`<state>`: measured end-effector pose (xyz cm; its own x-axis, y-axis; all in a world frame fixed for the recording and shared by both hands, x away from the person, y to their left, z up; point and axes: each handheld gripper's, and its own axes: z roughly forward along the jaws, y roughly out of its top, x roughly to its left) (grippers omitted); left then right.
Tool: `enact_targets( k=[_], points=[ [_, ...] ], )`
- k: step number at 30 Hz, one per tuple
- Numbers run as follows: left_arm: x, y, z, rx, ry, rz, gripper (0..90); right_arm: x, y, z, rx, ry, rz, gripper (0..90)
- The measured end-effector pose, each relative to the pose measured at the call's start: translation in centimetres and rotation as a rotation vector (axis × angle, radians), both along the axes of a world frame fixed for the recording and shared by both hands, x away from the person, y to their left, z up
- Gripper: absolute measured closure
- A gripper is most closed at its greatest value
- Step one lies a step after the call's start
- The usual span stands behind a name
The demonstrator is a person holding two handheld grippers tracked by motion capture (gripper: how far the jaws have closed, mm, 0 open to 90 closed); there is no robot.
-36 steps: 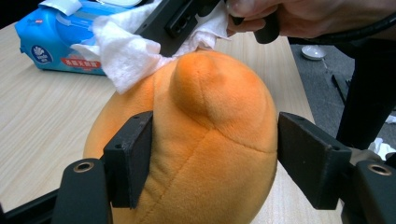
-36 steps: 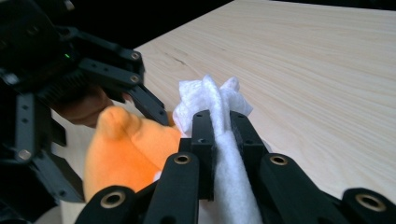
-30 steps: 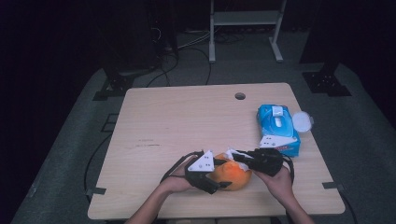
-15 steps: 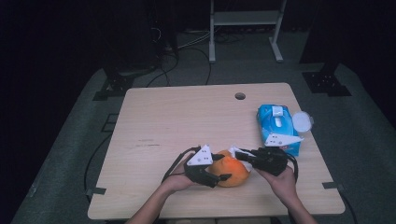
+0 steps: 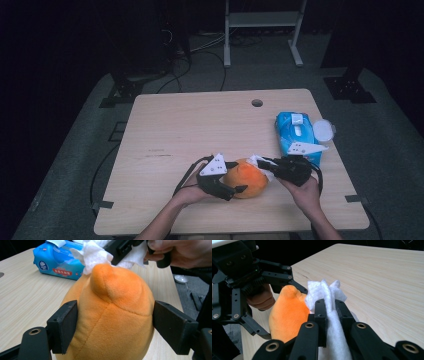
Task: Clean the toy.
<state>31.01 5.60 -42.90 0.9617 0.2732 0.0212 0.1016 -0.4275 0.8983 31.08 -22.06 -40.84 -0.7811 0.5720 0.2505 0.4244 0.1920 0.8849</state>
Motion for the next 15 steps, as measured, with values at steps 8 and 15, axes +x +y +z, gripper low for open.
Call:
enact_targets(
  k=[8, 15],
  points=[
    [-0.5, -0.7, -0.2, 0.0, -0.01, 0.007, 31.4, -1.4, 2.1, 1.3, 0.02, -0.055, 0.096, 80.8],
    [-0.9, -1.1, -0.2, 0.021, -0.031, 0.012, 31.5, -1.7, 3.1, 1.4, -0.033, -0.087, 0.095, 80.9]
  ],
)
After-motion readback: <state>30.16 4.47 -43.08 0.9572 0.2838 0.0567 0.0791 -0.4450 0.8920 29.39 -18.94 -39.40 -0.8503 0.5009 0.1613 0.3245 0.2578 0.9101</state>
